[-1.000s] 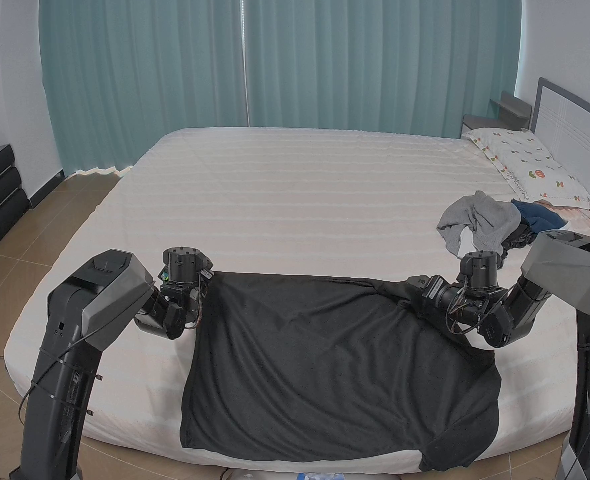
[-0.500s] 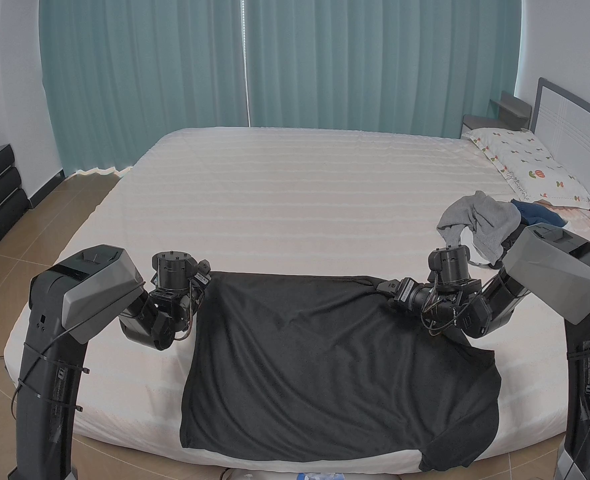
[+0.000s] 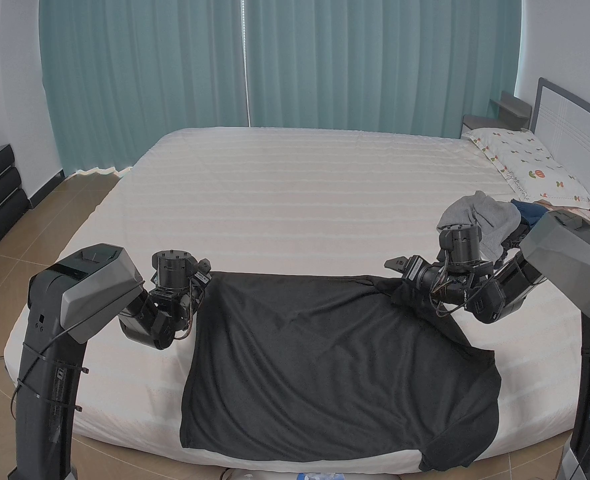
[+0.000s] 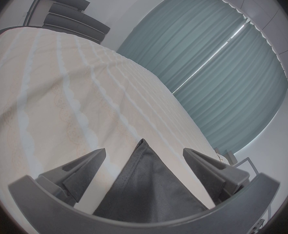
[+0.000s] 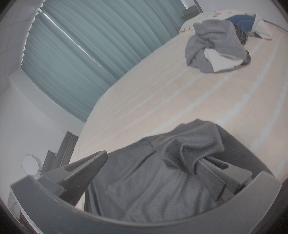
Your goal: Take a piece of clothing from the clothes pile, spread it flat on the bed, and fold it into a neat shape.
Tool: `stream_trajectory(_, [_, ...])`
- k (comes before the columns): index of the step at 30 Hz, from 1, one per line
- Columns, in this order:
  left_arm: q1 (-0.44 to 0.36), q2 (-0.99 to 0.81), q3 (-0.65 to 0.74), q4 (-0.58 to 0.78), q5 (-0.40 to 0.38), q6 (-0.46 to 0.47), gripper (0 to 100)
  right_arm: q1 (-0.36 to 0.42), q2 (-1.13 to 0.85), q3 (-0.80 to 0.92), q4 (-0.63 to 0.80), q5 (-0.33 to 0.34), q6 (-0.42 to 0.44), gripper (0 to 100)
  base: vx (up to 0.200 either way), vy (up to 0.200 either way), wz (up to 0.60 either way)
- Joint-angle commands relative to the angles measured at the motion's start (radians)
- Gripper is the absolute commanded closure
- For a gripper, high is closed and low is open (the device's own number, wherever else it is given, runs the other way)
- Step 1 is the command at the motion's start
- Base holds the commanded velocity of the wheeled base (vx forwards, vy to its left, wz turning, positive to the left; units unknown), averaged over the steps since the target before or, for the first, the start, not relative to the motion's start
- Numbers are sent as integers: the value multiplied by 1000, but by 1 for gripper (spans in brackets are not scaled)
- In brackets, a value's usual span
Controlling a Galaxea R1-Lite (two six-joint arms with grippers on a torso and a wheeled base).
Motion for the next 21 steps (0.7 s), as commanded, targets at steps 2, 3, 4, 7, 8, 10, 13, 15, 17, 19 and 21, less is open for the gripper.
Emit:
stream_trajectory(2, [-1, -1, -2, 0, 0, 0, 0, -18, 8, -49, -14, 1, 4, 0, 0, 0, 0])
stream_trajectory(3, [-1, -1, -2, 0, 0, 0, 0, -22, 46, -84, -21, -2, 5, 0, 0, 0, 0])
stream_trajectory(4, [-1, -1, -2, 0, 0, 0, 0, -28, 80, -120, -30, -6, 7, 0, 0, 0, 0])
stream_trajectory(7, [-1, -1, -5, 0, 0, 0, 0, -47, 184, -232, -49, -32, 28, 0, 0, 0, 0])
stream_trajectory(8, [-1, -1, -5, 0, 0, 0, 0, -51, 214, -271, -60, -40, 56, 0, 0, 0, 0])
stream_trajectory(10, [-1, -1, -5, 0, 0, 0, 0, -53, 233, -304, -76, -49, 85, 0, 0, 0, 0])
stream_trajectory(13, [-2, -1, -5, 0, 0, 0, 0, -73, 292, -388, -205, -112, 177, 0, 0, 0, 0])
stream_trajectory(15, [-4, -1, -5, 0, 0, -2, 0, -96, 299, -400, -244, -123, 168, 0, 0, 0, 0])
stream_trajectory(17, [-5, -1, -5, 0, 0, -2, 0, -128, 309, -417, -245, -115, 168, 0, 0, 0, 0])
stream_trajectory(19, [-7, 1, -3, 0, 0, -2, 0, -149, 335, -429, -233, -107, 165, 0, 0, 0, 0])
stream_trajectory(21, [-5, 1, -3, 0, 0, -2, 0, -156, 352, -434, -222, -106, 165, 0, 0, 0, 0])
